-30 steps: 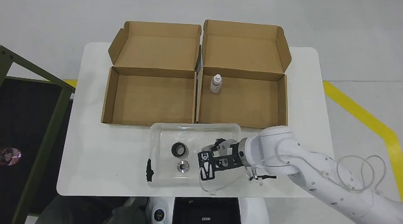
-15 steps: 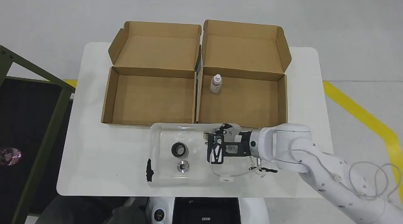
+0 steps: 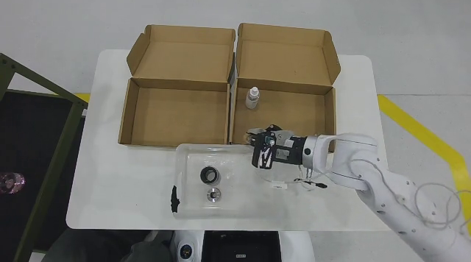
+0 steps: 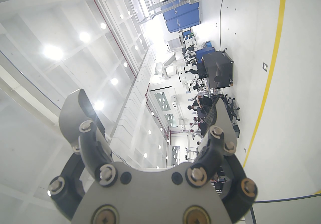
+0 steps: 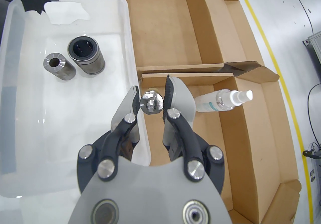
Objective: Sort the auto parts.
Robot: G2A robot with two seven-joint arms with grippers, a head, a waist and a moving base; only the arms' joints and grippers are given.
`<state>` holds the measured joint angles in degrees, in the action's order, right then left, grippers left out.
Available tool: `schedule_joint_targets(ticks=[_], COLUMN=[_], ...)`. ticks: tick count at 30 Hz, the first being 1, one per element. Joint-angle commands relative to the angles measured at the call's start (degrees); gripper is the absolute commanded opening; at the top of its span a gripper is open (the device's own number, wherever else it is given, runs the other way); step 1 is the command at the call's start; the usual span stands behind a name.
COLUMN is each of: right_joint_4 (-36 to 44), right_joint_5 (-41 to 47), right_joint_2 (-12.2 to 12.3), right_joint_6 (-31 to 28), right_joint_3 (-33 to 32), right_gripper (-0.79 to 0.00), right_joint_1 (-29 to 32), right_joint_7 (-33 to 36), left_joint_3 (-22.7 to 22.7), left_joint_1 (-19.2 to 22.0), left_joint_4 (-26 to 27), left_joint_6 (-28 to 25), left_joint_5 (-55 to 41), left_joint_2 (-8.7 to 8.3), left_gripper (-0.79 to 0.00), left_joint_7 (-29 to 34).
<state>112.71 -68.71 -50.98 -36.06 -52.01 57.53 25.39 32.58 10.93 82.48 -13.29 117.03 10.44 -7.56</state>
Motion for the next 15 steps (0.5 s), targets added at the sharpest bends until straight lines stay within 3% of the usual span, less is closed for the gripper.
schedule_joint_targets(ticks=[1, 15], right_joint_4=[-0.6, -11.8], right_joint_5=[-0.2, -0.4], right_joint_2=[-0.1, -1.9], right_joint_6=[0.3, 2.2], right_joint_3=[-0.3, 0.2], right_gripper=[-0.785, -0.785], right_joint_1=[-0.2, -3.9], right_joint_7=[-0.1, -3.1], left_joint_3=[0.0, 0.0], left_joint_1=[0.0, 0.0], left_joint_4=[0.0, 0.0], left_joint_6=[0.0, 0.0], left_joint_5=[0.0, 0.0], left_joint_2=[0.00, 0.00], left_gripper=[0.000, 0.000], left_joint_7=[0.0, 0.0])
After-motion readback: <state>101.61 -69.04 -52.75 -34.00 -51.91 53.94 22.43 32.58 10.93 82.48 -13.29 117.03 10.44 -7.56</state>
